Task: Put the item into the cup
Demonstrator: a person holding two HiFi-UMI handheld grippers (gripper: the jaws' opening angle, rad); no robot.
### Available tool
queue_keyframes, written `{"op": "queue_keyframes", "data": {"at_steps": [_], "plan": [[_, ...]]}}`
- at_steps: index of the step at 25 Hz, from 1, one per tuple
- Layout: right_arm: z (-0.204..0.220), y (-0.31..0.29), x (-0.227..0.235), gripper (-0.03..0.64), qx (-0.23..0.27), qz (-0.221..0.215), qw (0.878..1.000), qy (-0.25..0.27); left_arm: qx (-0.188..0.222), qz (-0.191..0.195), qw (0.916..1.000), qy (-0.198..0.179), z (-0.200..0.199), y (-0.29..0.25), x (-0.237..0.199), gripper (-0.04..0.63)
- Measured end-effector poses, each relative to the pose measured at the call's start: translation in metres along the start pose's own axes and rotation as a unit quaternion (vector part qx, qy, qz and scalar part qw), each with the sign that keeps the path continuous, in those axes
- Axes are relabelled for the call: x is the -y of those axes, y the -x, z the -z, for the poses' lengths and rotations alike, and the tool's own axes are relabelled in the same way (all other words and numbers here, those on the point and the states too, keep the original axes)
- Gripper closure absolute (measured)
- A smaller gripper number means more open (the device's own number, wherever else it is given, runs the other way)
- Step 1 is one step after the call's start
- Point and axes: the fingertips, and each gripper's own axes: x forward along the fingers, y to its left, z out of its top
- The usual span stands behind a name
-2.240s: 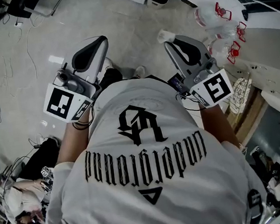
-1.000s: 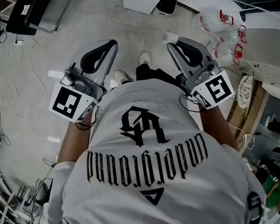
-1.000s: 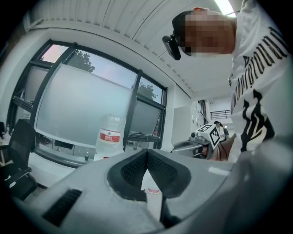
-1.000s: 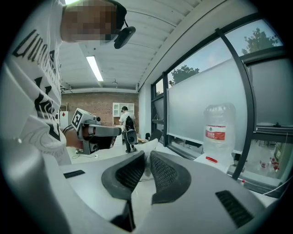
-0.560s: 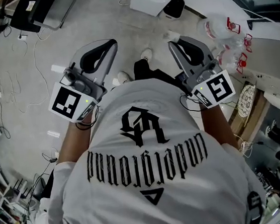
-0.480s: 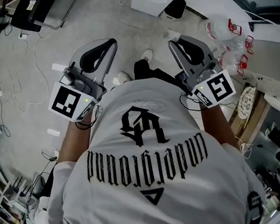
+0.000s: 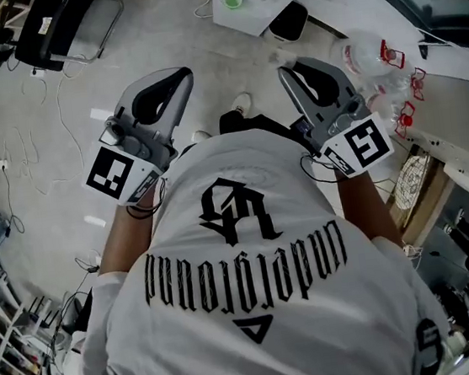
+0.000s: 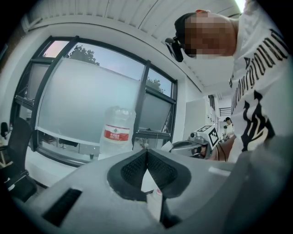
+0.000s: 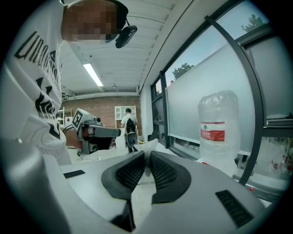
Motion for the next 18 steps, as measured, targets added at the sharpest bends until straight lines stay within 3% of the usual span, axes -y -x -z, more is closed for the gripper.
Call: {"op": "queue_keyframes", "data": {"at_steps": [9,18], "plan": [[0.001,0.021,0.075,0.569,0.012,0.006,1.0,-0.002,-0.01,0.01,0.9998,-0.015,-0.012,-0.078,0.004,0.58],[0.003,0.026,0.09,0.569,0.007,0.034,0.999,-0.009,-0.011,0.043,0.9989,-0.013,-0.018,-0.102,-0.001,0.58]]}}
